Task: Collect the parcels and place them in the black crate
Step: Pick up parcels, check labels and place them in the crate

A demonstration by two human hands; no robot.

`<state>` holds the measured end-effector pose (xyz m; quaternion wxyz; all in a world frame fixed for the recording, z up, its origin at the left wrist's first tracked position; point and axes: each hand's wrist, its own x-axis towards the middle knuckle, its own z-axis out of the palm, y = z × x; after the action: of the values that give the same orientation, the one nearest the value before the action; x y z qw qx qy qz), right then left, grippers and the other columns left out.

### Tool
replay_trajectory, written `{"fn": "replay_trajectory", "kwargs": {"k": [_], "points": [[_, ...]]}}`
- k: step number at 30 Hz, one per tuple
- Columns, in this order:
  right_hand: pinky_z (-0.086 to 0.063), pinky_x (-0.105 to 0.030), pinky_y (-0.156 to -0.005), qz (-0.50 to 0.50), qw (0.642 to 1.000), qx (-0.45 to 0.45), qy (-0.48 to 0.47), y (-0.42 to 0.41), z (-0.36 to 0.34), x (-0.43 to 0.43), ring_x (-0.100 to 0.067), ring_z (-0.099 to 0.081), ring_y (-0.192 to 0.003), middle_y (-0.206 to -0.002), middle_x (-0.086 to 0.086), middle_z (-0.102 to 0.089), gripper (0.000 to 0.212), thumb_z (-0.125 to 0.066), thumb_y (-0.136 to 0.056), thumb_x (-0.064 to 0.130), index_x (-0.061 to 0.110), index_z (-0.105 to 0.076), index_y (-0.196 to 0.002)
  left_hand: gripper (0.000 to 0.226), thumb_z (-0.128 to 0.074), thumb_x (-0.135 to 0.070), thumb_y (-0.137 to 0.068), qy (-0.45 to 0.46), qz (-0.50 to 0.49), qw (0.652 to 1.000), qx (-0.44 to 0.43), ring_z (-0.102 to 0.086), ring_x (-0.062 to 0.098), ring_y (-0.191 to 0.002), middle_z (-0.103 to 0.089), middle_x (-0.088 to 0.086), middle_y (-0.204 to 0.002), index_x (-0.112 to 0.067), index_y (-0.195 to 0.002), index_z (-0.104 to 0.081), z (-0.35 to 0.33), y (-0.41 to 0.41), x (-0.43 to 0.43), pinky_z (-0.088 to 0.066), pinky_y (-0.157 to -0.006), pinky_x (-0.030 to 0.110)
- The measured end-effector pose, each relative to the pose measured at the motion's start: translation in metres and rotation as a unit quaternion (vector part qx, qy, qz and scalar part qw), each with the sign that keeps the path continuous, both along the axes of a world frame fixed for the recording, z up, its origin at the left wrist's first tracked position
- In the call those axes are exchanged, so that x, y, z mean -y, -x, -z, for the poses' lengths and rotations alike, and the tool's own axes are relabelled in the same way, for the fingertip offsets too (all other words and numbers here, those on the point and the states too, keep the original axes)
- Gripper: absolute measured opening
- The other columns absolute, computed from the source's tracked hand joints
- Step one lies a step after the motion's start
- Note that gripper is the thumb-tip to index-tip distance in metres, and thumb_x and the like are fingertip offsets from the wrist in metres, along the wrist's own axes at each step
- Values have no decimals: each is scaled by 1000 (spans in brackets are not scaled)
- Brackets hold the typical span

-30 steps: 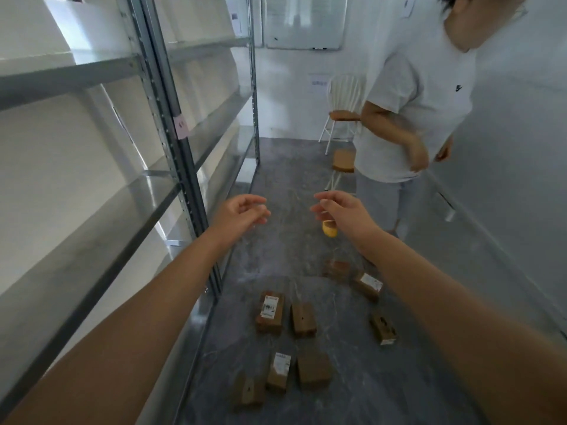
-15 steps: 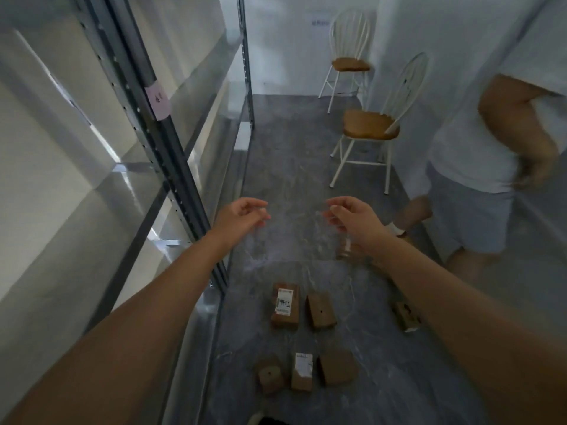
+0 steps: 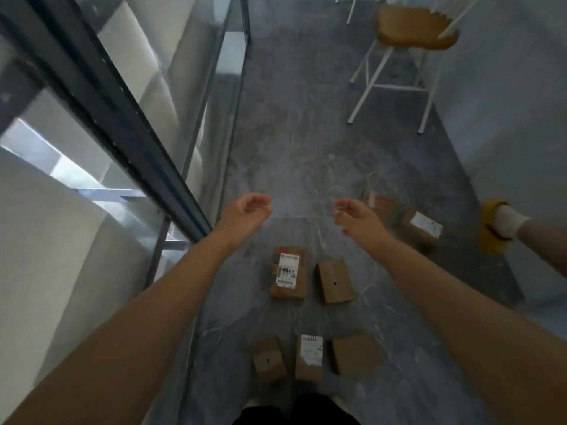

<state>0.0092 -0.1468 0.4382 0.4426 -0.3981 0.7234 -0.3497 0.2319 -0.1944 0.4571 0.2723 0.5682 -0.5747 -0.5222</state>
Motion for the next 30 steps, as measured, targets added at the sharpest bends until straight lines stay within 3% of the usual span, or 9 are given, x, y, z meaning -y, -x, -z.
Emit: {"fn": "replay_trajectory", "kwargs": {"k": [2,5,8,11,17,19,22,25,30], "points": [[-44,-26,-74,-5,1000,-12,-23,2,69,5,-17,-55,-94,-108,-7,-59,22,-54,-93,18,15,-56,-115,28,-61,-11,-91,-11,5,1000,15,-54,12,-99,-59,5,-110,-7,-119,-60,71,3,3,-44,-69,4],[-45,-28,-80,-15,998,-17,-53,3,168,7,-17,-53,-100,-119,-9,-57,31,-53,-94,19,12,-53,-124,32,-60,-9,-91,-29,16,999,38,-53,15,-103,-58,11,-121,-6,-123,-57,180,6,5,-45,-78,18],[-44,-31,-93,-14,996,-11,-82,5,256,8,-17,-51,-110,-128,-9,-54,36,-52,-95,21,13,-49,-130,35,-59,-13,-92,-58,9,997,52,-52,20,-115,-56,11,-127,-8,-126,-55,274,8,9,-40,-85,23],[-36,-25,-93,-16,994,-11,-105,5,332,12,-17,-46,-119,-139,-9,-47,43,-50,-96,21,13,-41,-137,37,-56,-16,-94,-67,-6,996,66,-46,21,-125,-53,11,-132,-10,-130,-51,352,10,16,-37,-90,24],[-33,-30,-106,-34,982,30,-186,-2,445,3,-25,-36,-135,-152,-9,-32,60,-47,-96,27,14,-21,-148,61,-44,-37,-99,-160,-13,983,89,-20,25,-145,-19,9,-158,-15,-150,-20,473,12,9,-22,-117,40],[-34,-27,-99,-42,975,25,-215,-5,459,-5,-22,-41,-130,-150,-8,-35,56,-44,-97,28,13,-24,-147,62,-42,-38,-100,-207,-6,976,70,-23,21,-143,-22,3,-157,-13,-151,-17,496,15,-2,-25,-115,32],[-43,-21,-80,-61,965,77,-242,-8,461,-12,-6,-54,-97,-138,-3,-50,41,-43,-97,26,18,-44,-137,41,-42,-25,-101,-241,6,970,15,-47,13,-125,-51,-8,-127,-13,-140,-40,503,23,-14,-43,-82,12],[-43,-20,-73,-55,970,92,-218,-9,449,-12,-7,-54,-92,-126,1,-58,40,-47,-96,27,23,-48,-135,35,-43,-17,-100,-223,-18,975,-15,-53,12,-111,-56,-3,-123,-16,-135,-45,493,26,-15,-41,-89,22],[-42,-7,-68,-23,985,111,-129,-14,379,-17,6,-54,-96,-114,21,-57,45,-48,-95,25,35,-41,-138,38,-46,-14,-99,-165,-38,985,-28,-54,15,-114,-57,-3,-123,-18,-137,-45,418,25,-18,-44,-94,27]]}}
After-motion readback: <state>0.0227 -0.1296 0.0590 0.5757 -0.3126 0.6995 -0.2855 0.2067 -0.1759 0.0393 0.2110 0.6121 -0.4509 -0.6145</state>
